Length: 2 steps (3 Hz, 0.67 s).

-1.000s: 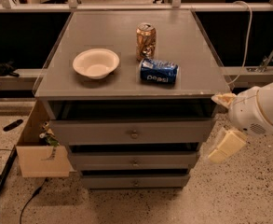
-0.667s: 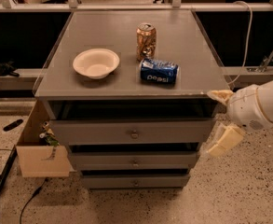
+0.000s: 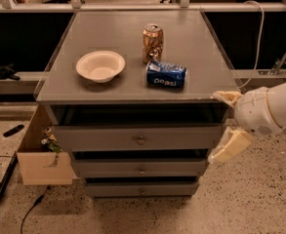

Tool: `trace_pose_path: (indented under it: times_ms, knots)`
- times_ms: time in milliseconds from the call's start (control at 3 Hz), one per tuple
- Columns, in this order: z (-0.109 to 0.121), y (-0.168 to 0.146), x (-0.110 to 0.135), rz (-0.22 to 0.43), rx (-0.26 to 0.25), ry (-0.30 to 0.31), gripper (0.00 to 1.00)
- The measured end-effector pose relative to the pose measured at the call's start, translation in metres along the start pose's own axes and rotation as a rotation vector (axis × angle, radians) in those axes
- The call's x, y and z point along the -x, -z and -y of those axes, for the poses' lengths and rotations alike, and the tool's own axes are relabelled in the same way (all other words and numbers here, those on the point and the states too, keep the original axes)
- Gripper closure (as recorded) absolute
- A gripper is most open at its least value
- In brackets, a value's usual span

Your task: Open top drawer

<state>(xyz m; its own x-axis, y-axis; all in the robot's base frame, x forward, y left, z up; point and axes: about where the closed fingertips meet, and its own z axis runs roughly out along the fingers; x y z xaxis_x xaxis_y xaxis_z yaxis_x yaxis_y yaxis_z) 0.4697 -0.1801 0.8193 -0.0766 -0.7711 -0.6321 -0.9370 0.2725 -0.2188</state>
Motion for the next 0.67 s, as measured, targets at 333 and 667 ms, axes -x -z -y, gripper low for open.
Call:
trace_pose_path:
  times_ms: [333, 667]
  knots:
    - [-0.021, 0.0, -0.008, -0.003, -0.001, -0.038, 0.0]
    - [-0.029, -0.01, -0.02, -0.014, 0.001, -0.07, 0.0]
